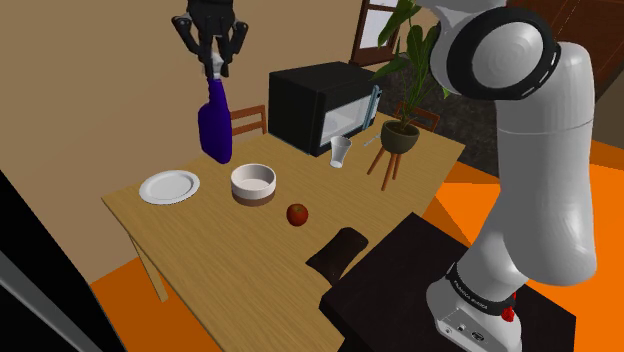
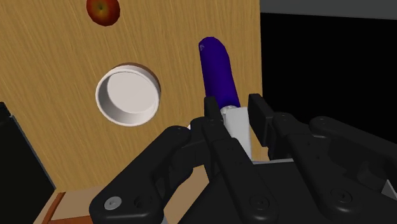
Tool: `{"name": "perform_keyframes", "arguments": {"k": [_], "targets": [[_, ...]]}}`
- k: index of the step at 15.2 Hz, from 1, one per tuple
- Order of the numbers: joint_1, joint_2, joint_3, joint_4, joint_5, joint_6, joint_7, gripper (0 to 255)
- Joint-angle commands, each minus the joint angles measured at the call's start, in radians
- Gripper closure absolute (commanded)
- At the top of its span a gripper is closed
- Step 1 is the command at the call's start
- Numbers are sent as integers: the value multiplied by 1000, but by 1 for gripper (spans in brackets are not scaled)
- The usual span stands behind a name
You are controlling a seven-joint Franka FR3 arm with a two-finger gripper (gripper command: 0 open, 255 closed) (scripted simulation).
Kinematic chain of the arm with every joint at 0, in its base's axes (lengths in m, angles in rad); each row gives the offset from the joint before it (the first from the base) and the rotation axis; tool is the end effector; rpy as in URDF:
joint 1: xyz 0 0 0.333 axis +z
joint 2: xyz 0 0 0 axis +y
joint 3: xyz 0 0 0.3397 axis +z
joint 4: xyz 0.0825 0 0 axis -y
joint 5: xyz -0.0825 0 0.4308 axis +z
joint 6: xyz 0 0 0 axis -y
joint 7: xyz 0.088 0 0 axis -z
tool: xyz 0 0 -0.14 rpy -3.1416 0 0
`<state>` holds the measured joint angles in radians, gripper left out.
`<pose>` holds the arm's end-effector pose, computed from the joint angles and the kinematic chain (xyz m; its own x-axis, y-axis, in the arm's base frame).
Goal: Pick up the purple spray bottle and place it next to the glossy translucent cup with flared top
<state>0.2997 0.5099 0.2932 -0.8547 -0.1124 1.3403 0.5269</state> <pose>0.6438 0.3314 0.6249 0.9997 0.0058 -0.0231 0.0053 -0.9997 -0.0235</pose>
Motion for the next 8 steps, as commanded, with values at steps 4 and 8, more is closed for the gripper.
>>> {"name": "perform_keyframes", "arguments": {"k": [4,8], "targets": [[-125,-192,-13,-294,56,104,-96,255],[-201,-301,-41,-443,90,146,-188,255]]}}
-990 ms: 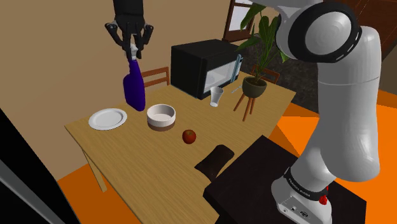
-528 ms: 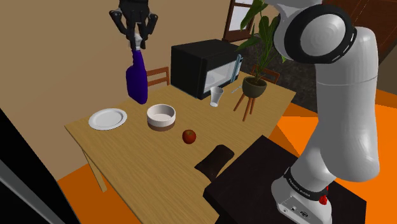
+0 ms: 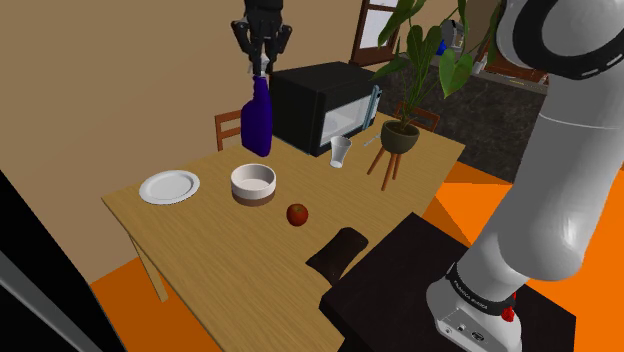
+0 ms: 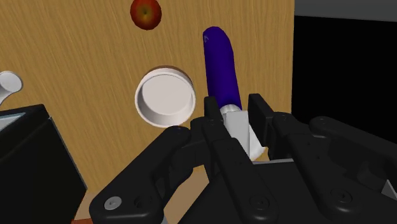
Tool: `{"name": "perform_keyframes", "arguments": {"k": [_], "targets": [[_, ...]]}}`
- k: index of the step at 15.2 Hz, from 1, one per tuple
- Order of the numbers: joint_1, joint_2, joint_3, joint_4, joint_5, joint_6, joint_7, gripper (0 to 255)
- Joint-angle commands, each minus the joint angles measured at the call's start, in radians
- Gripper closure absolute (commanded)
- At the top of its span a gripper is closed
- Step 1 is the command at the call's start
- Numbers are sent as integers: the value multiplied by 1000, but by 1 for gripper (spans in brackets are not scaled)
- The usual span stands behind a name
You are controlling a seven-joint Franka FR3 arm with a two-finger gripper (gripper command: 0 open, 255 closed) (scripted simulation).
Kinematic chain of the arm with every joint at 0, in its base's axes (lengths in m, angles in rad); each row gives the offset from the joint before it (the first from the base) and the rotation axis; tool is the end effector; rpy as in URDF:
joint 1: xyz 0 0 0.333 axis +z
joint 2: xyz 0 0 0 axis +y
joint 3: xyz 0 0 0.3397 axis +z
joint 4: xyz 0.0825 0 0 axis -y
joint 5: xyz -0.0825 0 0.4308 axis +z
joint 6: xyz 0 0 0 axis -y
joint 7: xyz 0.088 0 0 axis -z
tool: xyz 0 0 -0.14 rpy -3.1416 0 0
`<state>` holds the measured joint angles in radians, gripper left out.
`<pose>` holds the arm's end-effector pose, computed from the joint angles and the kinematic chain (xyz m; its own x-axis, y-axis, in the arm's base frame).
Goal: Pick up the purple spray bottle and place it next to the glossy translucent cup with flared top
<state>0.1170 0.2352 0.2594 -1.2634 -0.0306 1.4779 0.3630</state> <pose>0.6289 0.2203 0.6200 0.9997 0.0046 -0.0228 0.0041 -0.9997 -0.0227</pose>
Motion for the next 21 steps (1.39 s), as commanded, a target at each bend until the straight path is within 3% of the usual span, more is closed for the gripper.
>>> {"name": "perform_keyframes", "arguments": {"k": [1,11,21], "targets": [[-35,-49,-16,-64,15,16,-47,255],[-177,-205,-120,-259,51,54,-288,255],[-297,-248,-240,-308,50,55,-528,255]]}}
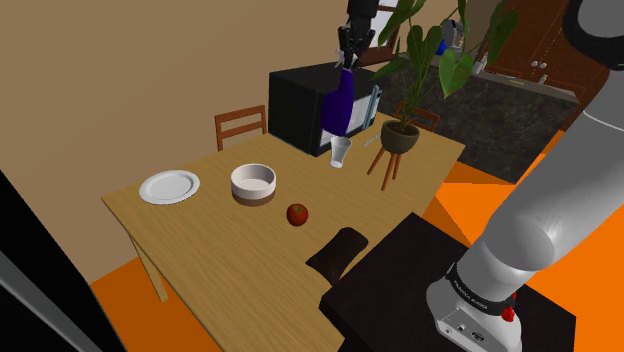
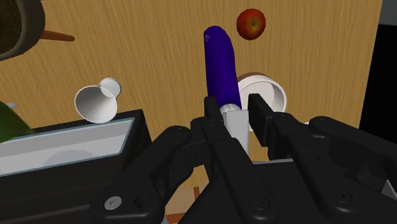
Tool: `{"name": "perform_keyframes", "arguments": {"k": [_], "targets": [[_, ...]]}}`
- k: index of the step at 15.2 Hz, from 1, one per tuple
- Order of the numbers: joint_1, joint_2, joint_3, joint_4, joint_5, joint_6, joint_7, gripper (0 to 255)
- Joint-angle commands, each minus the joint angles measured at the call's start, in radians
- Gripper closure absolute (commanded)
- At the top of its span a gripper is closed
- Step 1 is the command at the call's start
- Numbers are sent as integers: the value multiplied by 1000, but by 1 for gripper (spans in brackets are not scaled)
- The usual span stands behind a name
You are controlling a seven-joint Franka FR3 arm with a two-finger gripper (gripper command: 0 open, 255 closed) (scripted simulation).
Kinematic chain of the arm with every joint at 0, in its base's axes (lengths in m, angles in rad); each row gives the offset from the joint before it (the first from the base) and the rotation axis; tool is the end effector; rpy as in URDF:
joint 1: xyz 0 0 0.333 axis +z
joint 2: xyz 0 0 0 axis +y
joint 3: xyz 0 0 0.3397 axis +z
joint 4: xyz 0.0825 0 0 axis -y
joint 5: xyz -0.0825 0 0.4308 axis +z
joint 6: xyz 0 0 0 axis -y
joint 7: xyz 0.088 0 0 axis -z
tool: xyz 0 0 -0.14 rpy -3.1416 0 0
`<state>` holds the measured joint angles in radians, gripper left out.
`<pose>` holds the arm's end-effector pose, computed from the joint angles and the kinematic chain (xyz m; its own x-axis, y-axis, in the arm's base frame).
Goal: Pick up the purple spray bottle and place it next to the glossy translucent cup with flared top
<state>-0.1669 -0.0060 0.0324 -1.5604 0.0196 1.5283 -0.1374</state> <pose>0.5892 -0.0768 0.6205 0.9997 0.0037 -0.0232 0.0032 -0.9997 -0.0228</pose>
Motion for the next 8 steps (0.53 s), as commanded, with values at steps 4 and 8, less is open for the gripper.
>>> {"name": "perform_keyframes", "arguments": {"k": [4,8], "targets": [[-60,6,-61,5,-3,0,-123,255],[-109,36,-108,42,-4,-9,-218,255]]}}
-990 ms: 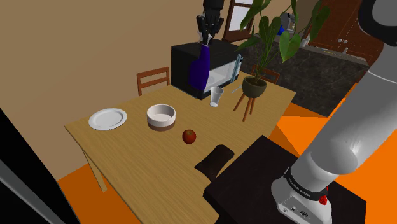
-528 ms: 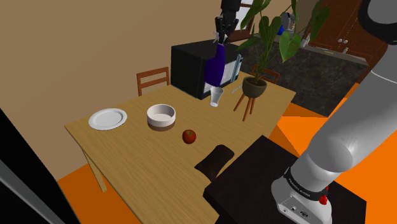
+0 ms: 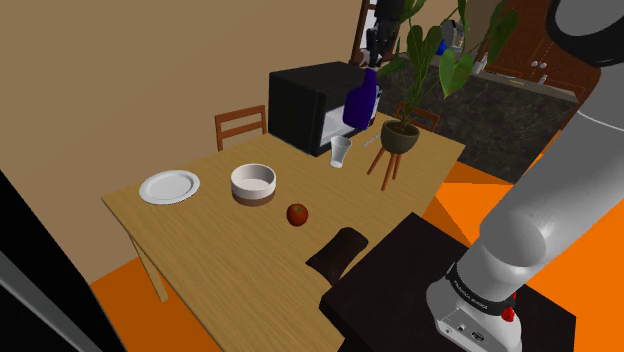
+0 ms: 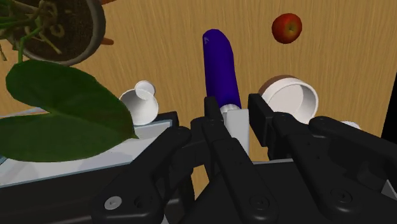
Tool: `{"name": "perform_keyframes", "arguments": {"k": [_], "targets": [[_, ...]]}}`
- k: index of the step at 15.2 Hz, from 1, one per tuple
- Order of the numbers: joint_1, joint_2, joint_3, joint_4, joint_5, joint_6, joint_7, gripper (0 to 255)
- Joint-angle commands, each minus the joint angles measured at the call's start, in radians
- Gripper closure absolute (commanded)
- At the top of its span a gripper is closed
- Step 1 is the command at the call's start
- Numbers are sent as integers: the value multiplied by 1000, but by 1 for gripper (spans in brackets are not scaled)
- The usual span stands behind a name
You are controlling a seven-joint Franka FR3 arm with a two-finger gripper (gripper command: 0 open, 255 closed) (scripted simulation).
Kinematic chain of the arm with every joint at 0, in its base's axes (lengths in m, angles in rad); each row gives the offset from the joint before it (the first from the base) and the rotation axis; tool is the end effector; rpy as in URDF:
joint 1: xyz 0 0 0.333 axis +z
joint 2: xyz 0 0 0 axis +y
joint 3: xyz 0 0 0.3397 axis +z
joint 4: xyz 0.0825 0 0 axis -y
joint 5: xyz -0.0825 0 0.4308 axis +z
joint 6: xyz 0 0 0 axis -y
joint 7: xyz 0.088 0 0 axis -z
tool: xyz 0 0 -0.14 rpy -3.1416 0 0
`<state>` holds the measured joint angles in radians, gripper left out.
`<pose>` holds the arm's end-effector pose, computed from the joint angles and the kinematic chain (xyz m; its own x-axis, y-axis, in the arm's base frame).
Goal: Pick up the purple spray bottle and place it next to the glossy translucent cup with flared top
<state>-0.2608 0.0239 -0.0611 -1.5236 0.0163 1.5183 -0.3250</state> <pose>0.5731 -0.1882 0.6207 0.9997 0.0040 -0.0229 0.0034 -0.9997 -0.0234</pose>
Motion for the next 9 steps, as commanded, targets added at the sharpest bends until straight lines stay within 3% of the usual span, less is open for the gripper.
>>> {"name": "perform_keyframes", "arguments": {"k": [1,7,9], "targets": [[-27,16,-26,18,0,-2,-55,255],[-97,90,-83,112,9,-25,-180,255],[-96,80,-82,72,8,6,-179,255]]}}
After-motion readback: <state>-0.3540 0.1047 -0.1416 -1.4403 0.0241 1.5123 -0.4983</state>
